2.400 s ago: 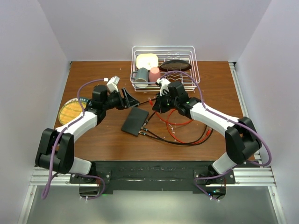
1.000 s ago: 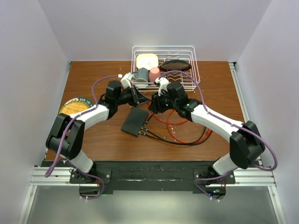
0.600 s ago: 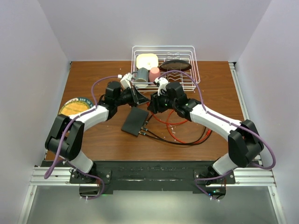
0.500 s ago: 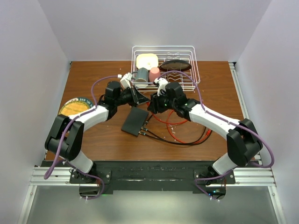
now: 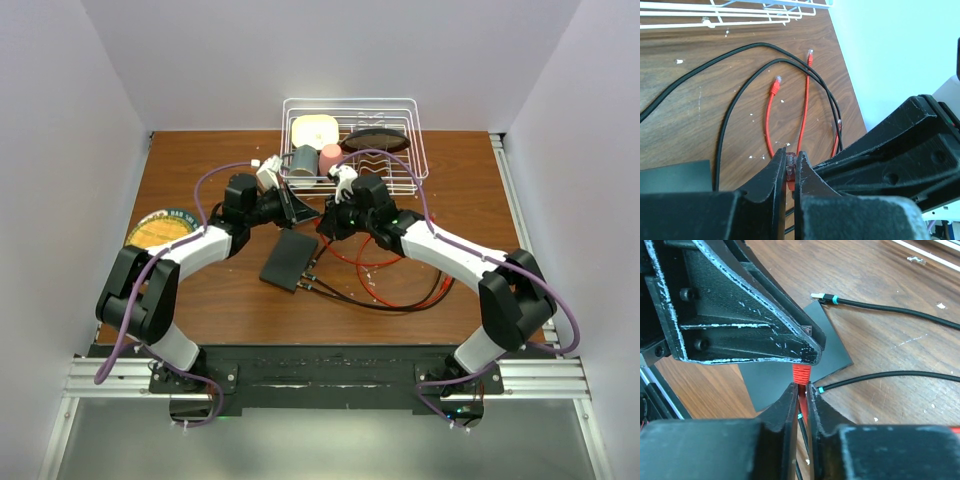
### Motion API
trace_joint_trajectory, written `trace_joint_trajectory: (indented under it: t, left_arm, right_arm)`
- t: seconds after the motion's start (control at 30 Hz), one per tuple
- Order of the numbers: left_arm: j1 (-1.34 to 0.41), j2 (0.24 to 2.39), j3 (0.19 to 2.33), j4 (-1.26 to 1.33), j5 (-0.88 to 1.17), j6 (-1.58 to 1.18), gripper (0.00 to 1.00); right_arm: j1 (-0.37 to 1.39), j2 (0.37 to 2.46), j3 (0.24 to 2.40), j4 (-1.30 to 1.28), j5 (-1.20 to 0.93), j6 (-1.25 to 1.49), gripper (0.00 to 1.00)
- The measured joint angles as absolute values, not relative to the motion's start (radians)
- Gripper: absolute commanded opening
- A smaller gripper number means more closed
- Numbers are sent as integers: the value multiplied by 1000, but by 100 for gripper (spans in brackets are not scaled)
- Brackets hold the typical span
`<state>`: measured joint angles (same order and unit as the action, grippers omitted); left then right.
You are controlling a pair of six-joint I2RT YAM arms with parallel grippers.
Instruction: Insert the plug into the switch port
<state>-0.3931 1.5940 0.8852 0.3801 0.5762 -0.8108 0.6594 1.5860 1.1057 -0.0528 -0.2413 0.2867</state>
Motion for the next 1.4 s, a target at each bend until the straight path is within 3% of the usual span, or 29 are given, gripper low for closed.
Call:
trace_joint_trajectory:
  t: [0.07,0.27,0.37,0.4,0.47,0.6,1.07,1.23,1.37,1.4]
  left_arm:
    - [-390,1594,885,379,575,-810,0]
    - [-387,1594,884,379,575,-810,0]
    - [-387,1594,884,380,575,-810,0]
    - [-387,1594,883,380,575,-811,0]
    - [-387,1594,883,382,578,-812,0]
    - [-387,1593,881,389,581,-812,0]
    - [-385,1591,871,402,575,-812,0]
    - [-385,1591,868,402,575,-811,0]
    - [-385,1591,868,402,576,-811,0]
    - [-385,1591,868,402,576,-811,0]
  right_arm:
    - [656,1594,1109,-50,-245,292,0]
    - [656,1597,1111,-45,-247,295,0]
    - [656,1597,1111,-45,-247,296,24]
    - [656,1597,1111,-45,-247,298,25]
    - [656,1597,1111,-44,-252,303,25]
    - [656,1598,1111,-40,-254,303,0]
    - [654,1604,1109,-35,-256,313,0]
    - [654,1604,1099,-20,-258,323,13]
    - [654,1604,1093,-7,-263,331,17]
    - [654,1604,1093,-7,-264,332,14]
